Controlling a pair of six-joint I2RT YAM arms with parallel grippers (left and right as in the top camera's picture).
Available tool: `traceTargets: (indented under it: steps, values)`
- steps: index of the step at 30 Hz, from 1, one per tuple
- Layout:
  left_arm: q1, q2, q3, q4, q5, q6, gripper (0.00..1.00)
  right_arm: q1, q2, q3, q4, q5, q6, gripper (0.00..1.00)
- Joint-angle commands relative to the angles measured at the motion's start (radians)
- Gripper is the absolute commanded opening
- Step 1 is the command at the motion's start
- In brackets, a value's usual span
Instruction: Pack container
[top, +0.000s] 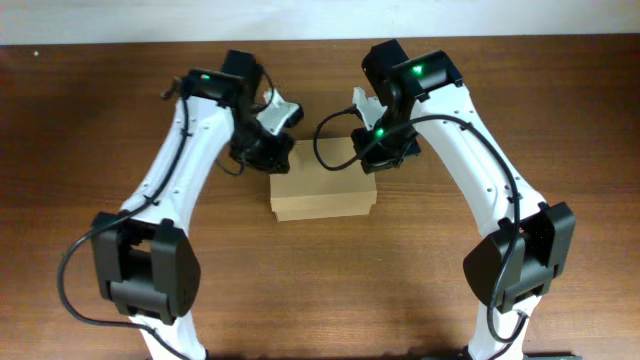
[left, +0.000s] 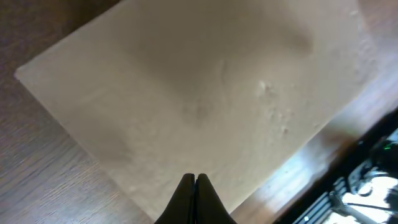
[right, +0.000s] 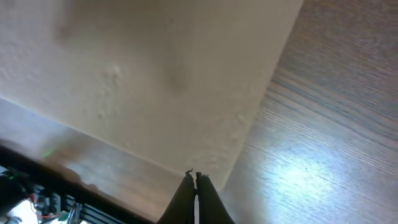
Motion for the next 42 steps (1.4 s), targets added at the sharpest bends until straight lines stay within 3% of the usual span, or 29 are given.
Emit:
traceTargets:
  steps: [1, 14, 26, 32, 34, 37, 42]
  values:
    - [-0.010, -0.017, -0.008, -0.002, -0.073, -0.017, 0.02, 0.006, -0.017, -0.007, 0.019, 0.047, 0.007, 0.04]
    - [-0.010, -0.011, -0.083, 0.067, -0.122, -0.016, 0.02, 0.006, -0.017, -0.247, 0.204, 0.024, 0.011, 0.04]
    - [-0.011, -0.016, -0.161, 0.113, -0.114, -0.032, 0.02, 0.005, -0.020, -0.234, 0.200, 0.025, 0.011, 0.04]
    - [0.002, -0.074, 0.041, 0.050, -0.129, -0.032, 0.02, 0.003, -0.040, -0.021, 0.083, 0.049, 0.011, 0.04]
    - [0.011, -0.094, 0.153, 0.018, -0.157, -0.032, 0.11, 0.003, -0.043, 0.104, 0.016, 0.093, 0.011, 0.04]
    - [0.039, -0.126, 0.376, -0.041, -0.254, -0.032, 0.18, 0.003, -0.043, 0.386, -0.124, 0.230, 0.039, 0.04]
    - [0.097, -0.161, 0.661, -0.136, -0.346, -0.047, 0.22, 0.008, -0.116, 0.698, -0.211, 0.400, 0.102, 0.06]
